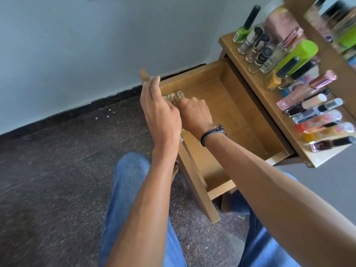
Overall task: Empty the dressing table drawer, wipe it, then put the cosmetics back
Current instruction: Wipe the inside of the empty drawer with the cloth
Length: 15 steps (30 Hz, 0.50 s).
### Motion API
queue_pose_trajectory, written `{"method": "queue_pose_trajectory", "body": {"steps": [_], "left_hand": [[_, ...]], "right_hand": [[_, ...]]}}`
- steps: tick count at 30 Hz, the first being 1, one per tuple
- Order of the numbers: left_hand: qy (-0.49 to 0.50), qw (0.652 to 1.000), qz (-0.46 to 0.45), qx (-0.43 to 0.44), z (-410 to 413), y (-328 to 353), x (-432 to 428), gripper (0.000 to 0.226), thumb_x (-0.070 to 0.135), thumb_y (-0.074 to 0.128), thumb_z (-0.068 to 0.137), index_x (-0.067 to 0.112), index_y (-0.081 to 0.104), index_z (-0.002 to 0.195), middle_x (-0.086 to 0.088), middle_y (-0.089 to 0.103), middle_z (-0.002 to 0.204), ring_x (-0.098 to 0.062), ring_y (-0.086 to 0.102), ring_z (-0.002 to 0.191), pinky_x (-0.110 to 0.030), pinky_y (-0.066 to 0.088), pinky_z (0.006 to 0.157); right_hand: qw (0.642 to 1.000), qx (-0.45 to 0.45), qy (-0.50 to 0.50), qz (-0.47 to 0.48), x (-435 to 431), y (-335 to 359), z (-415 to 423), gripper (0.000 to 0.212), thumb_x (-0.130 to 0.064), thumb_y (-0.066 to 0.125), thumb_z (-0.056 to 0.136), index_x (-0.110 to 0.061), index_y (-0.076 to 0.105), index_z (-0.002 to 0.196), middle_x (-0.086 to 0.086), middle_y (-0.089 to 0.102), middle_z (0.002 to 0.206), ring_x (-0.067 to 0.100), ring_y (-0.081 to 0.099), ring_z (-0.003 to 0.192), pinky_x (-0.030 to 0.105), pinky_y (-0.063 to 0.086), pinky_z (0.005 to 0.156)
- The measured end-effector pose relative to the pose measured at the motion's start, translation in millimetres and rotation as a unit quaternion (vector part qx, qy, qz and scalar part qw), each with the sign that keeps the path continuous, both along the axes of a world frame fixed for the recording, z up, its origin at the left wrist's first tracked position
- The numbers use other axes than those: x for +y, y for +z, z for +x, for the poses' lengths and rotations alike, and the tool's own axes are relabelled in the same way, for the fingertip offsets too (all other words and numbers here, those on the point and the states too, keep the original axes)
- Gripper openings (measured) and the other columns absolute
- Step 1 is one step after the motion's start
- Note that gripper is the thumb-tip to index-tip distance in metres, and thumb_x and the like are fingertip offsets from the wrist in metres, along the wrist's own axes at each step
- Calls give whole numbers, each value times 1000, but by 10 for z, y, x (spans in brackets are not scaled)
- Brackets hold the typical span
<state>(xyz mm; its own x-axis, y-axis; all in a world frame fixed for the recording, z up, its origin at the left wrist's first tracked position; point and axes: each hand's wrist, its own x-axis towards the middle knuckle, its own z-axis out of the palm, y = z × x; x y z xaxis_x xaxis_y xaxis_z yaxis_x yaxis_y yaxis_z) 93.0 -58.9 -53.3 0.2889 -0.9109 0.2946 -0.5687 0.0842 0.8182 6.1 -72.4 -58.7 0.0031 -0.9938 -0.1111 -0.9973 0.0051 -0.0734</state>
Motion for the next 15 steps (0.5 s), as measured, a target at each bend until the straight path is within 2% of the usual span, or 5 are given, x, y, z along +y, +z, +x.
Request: {"method": "queue_pose_trajectory", "body": {"steps": [4, 7, 10, 13, 15], "left_hand": [[-4, 1000, -3, -2, 6, -2, 9, 54, -14, 43, 92, 6, 52, 142, -12, 48, 150, -25, 38, 144, -36, 35, 117], [-4, 1000, -12, -5, 12, -25, 4, 55, -15, 41, 91, 4, 52, 141, -13, 50, 148, -27, 41, 142, -39, 38, 115], [1, 1000, -14, -4, 6, -27, -3, 53, -15, 42, 92, 4, 53, 141, -14, 51, 147, -27, 42, 141, -40, 39, 114], [2, 1000, -16, -2, -7, -18, -4, 52, -15, 44, 93, 4, 53, 140, -14, 51, 146, -28, 42, 141, -40, 41, 113], [3, 1000, -18, -4, -9, -19, -14, 52, -15, 44, 93, 4, 53, 140, -15, 51, 146, -28, 43, 141, -41, 41, 113]], "right_hand": [[999, -40, -24, 25, 83, 37, -72, 41, -39, 50, 105, -19, 58, 139, 18, 70, 109, 40, 66, 98, 39, 44, 72], [996, -38, -67, 41, 36, 22, -317, 39, -46, 56, 102, -13, 66, 120, 12, 69, 106, 31, 65, 87, 33, 45, 68], [992, -39, -112, 46, -15, 119, -699, 35, -42, 61, 99, -21, 68, 127, 13, 65, 127, 33, 67, 106, 40, 56, 88], [989, -60, -127, 46, -52, 231, -995, 38, -32, 64, 100, -26, 64, 137, 15, 65, 132, 36, 63, 117, 42, 51, 100], [989, -55, -128, 47, -81, 209, -1045, 41, -32, 64, 99, -27, 62, 140, 15, 65, 134, 37, 62, 120, 42, 49, 103]]}}
